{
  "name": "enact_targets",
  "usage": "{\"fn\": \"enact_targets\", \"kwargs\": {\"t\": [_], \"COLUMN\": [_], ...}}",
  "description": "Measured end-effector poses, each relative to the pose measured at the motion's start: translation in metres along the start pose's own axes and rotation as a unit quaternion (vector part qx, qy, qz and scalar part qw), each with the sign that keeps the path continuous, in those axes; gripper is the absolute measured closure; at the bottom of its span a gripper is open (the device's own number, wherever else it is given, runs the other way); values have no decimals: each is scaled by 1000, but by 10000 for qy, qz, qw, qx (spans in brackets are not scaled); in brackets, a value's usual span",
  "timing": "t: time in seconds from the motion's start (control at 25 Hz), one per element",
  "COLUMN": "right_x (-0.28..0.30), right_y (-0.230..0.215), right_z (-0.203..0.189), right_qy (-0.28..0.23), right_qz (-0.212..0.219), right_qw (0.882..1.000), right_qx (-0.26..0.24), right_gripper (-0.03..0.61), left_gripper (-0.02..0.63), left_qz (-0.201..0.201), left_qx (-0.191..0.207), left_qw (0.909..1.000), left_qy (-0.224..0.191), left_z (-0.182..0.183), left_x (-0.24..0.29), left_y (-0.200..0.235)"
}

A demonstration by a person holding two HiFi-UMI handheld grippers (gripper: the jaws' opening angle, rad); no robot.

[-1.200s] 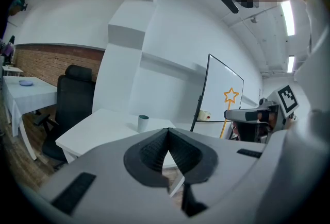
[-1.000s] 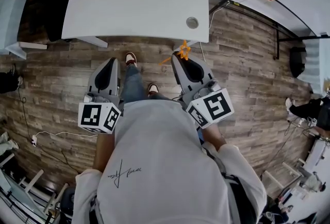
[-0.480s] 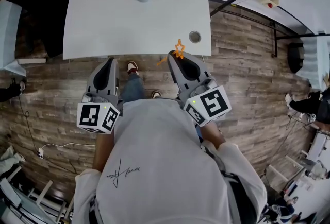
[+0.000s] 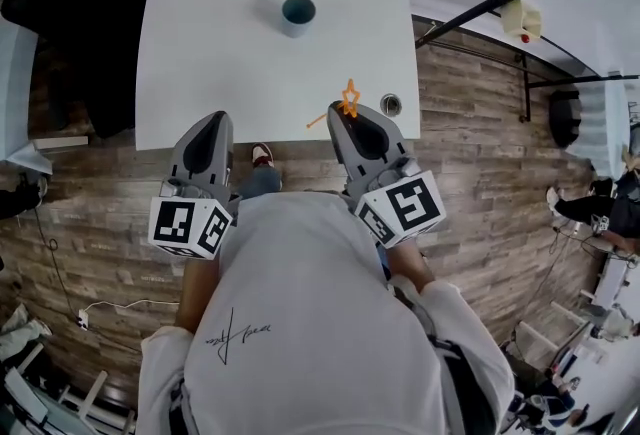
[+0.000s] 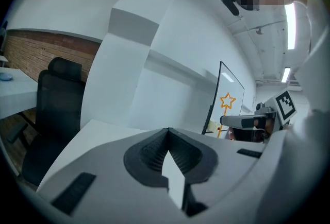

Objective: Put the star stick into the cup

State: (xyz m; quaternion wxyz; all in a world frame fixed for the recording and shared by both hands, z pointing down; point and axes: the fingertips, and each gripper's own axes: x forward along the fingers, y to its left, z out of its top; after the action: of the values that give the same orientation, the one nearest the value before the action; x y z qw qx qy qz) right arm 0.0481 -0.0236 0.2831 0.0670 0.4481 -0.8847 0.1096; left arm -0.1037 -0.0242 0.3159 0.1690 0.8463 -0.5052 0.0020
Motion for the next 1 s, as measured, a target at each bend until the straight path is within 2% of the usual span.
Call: {"fn": "enact_targets", "kwargs": {"t": [0.44, 0.64, 1.0], "right_x": [48, 54, 63], "right_y": [0, -5, -16], "right_z": [25, 31, 46], "right_qy": [-95, -183, -303], "right_qz": [-239, -463, -507], "right_qw": [9994, 9984, 9977], "right_qx": [-211, -255, -326], "right_gripper": [558, 558, 558], "left_gripper": [607, 607, 607], "left_qz": [-461, -630, -780], "left_qx": [-101, -70, -114], "left_qw": [9989, 9980, 9968], "left_qy": [-46, -18, 94], "left_z": [19, 22, 20], "left_x": [30, 39, 48], "left_y": [37, 42, 37]}}
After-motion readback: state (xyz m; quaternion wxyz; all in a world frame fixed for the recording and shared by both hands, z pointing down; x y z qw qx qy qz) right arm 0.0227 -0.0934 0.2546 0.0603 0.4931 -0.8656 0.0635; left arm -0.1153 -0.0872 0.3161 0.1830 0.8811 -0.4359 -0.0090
